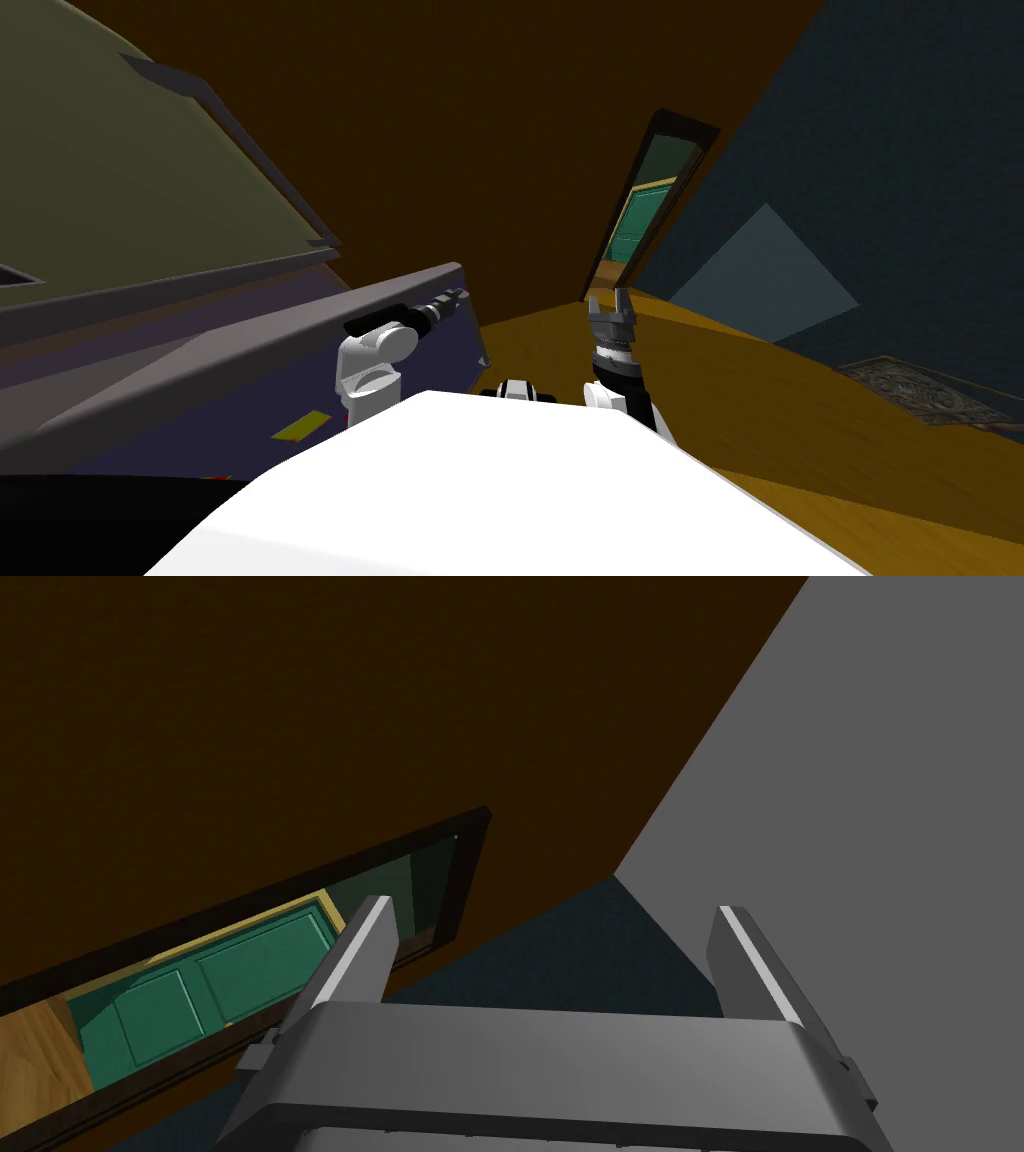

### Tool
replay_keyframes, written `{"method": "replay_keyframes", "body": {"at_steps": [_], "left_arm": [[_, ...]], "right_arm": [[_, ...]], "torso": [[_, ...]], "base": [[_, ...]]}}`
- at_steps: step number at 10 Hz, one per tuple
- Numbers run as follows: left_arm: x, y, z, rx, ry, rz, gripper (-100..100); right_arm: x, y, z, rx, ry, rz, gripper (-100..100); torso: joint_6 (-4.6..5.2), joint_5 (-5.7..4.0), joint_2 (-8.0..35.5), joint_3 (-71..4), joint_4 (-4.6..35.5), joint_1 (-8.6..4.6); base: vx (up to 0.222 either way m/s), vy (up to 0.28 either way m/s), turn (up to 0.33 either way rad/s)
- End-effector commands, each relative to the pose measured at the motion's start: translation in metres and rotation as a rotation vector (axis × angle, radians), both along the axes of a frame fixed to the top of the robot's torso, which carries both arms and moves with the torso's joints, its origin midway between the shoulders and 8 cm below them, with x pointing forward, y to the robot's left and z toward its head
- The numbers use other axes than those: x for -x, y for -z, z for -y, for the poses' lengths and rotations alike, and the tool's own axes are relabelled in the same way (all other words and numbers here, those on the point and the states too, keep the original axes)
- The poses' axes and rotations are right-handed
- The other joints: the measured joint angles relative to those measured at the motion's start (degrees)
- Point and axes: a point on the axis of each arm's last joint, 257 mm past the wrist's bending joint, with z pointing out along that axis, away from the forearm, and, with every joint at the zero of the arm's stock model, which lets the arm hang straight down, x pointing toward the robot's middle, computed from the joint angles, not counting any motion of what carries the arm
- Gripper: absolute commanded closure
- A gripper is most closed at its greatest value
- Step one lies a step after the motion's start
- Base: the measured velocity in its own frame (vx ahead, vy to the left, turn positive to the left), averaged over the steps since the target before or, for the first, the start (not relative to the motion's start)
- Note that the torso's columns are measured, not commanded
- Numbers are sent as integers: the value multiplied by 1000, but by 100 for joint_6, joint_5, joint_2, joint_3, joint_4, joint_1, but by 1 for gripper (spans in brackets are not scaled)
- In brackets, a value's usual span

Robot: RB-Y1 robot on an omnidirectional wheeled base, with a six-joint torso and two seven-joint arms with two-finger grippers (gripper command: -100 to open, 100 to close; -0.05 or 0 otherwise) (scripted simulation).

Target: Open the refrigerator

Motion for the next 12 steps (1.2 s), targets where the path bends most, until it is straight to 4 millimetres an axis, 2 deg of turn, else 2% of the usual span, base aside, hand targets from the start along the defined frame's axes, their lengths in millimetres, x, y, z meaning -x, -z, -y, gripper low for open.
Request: {"method": "replay_keyframes", "body": {"at_steps": [1,6,7,8,9,11,12], "left_arm": [[6,6,5,-6,46,-18,100],[19,5,17,0,137,-12,100],[-4,-12,26,7,141,32,-100],[-14,-18,34,9,165,45,-100],[-18,-11,32,20,163,25,-100],[-24,13,24,63,146,-39,-100],[-43,-5,33,46,156,4,-100]], "right_arm": [[0,0,0,0,0,0,0],[0,0,0,0,0,0,0],[0,0,0,0,0,0,0],[0,0,0,0,0,0,0],[0,0,0,1,0,0,0],[0,0,0,1,0,0,0],[0,0,0,0,0,0,0]], "torso": [[-4,3,7,4,-2,-2],[6,-2,-3,-1,-1,-4],[3,-2,4,3,1,-8],[25,-1,29,14,17,20],[28,-6,9,4,20,8],[14,-26,-64,-45,0,-53],[25,-30,-54,-40,0,-69]], "base": [[-123,-97,-15],[-129,-114,-14],[-264,42,-328],[-230,129,-439],[-94,104,-275],[10,31,18],[-129,72,-319]]}}
